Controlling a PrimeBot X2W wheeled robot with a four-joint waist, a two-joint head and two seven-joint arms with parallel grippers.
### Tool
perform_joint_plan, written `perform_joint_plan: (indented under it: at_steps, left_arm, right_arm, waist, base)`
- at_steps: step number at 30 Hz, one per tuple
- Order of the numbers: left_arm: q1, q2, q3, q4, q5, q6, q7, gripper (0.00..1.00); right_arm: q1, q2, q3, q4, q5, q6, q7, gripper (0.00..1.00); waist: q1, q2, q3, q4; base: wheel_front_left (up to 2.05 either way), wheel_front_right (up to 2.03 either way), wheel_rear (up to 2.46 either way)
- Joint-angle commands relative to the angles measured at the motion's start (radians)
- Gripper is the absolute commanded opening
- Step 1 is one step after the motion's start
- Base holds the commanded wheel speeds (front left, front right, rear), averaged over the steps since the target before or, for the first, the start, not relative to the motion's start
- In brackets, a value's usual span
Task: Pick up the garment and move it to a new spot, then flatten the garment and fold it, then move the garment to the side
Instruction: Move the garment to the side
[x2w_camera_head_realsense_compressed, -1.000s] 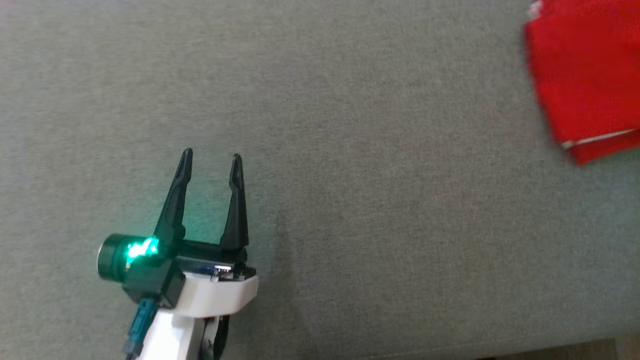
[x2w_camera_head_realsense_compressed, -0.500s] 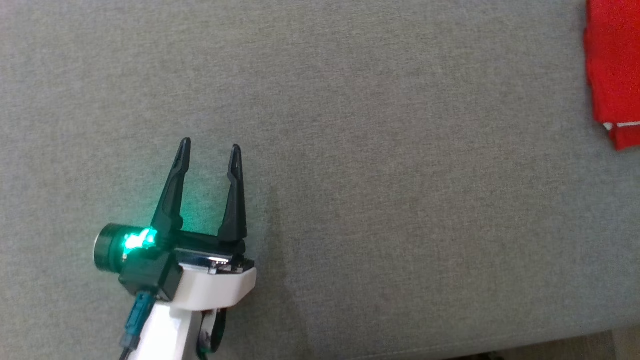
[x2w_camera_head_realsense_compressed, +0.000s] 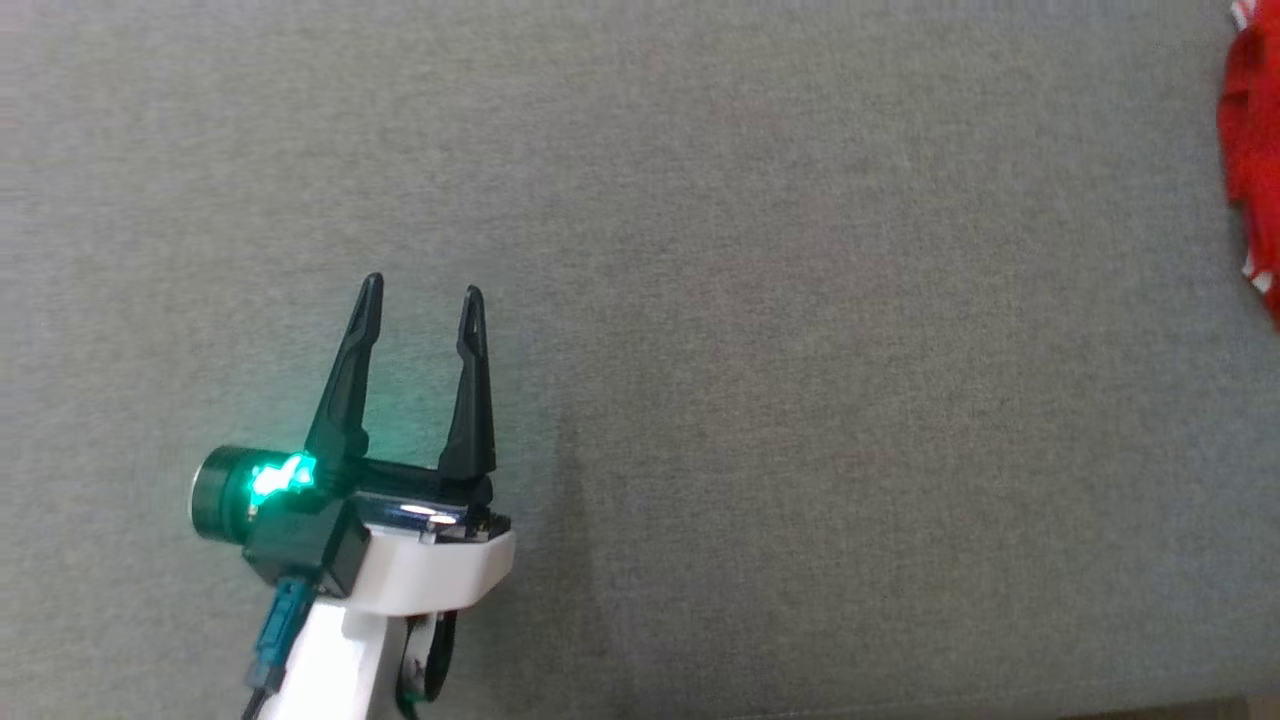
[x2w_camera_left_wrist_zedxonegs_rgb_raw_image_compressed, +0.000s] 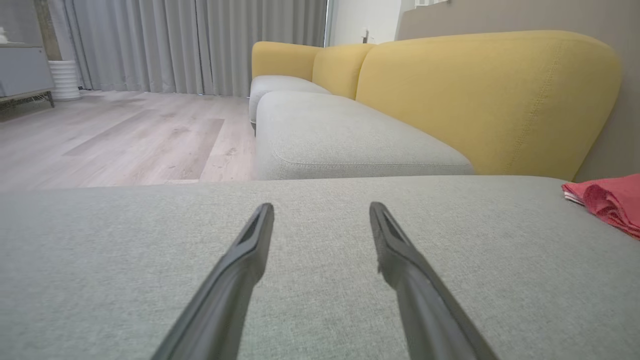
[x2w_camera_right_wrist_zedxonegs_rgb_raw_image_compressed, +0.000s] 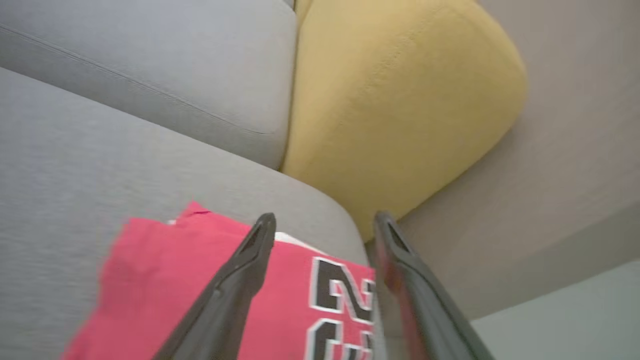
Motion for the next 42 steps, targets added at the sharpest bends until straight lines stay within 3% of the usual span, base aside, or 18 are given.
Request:
perform_joint_plan:
  at_steps: [1, 10, 16, 22, 31, 42]
  left_arm:
    - [0.000, -0.002, 0.022, -0.026, -0.002, 0.006, -0.005, 1.00]
    - [0.042, -0.002, 0.010, -0.001, -0.038, 0.023, -0.005, 1.00]
    - [0.078, -0.002, 0.012, -0.004, -0.064, 0.026, -0.005, 1.00]
    - [0.140, -0.002, 0.030, -0.007, -0.063, 0.052, -0.005, 1.00]
    - [0.259, -0.002, 0.058, -0.011, -0.049, 0.052, -0.005, 1.00]
    - [0.282, -0.002, 0.067, 0.031, -0.040, 0.019, -0.005, 1.00]
  right_arm:
    - [0.007, 0.001, 0.032, -0.036, -0.008, 0.007, -0.026, 1.00]
    - [0.116, 0.353, 0.235, 0.016, -0.001, 0.007, -0.256, 1.00]
    - [0.186, 0.499, 0.353, 0.122, 0.053, 0.007, -0.414, 1.00]
    - [0.310, 0.606, 0.326, -0.032, 0.032, 0.007, -0.419, 1.00]
    - [0.543, 0.683, 0.240, -0.140, -0.037, 0.007, -0.419, 1.00]
    - [0.584, 0.700, 0.214, -0.155, -0.035, 0.007, -0.419, 1.00]
  waist:
    - [0.0000, 0.0000, -0.030, 0.021]
    - [0.0000, 0.0000, -0.174, 0.097]
    - [0.0000, 0.0000, -0.261, 0.136]
    - [0.0000, 0.0000, -0.340, 0.153]
    - [0.0000, 0.0000, -0.445, 0.160]
    - [0.0000, 0.0000, -0.477, 0.144]
  base:
    - [0.00, 0.00, 0.00]
    - [0.00, 0.00, 0.00]
    - [0.00, 0.00, 0.00]
    - [0.00, 0.00, 0.00]
    - [0.00, 0.00, 0.00]
    - [0.00, 0.00, 0.00]
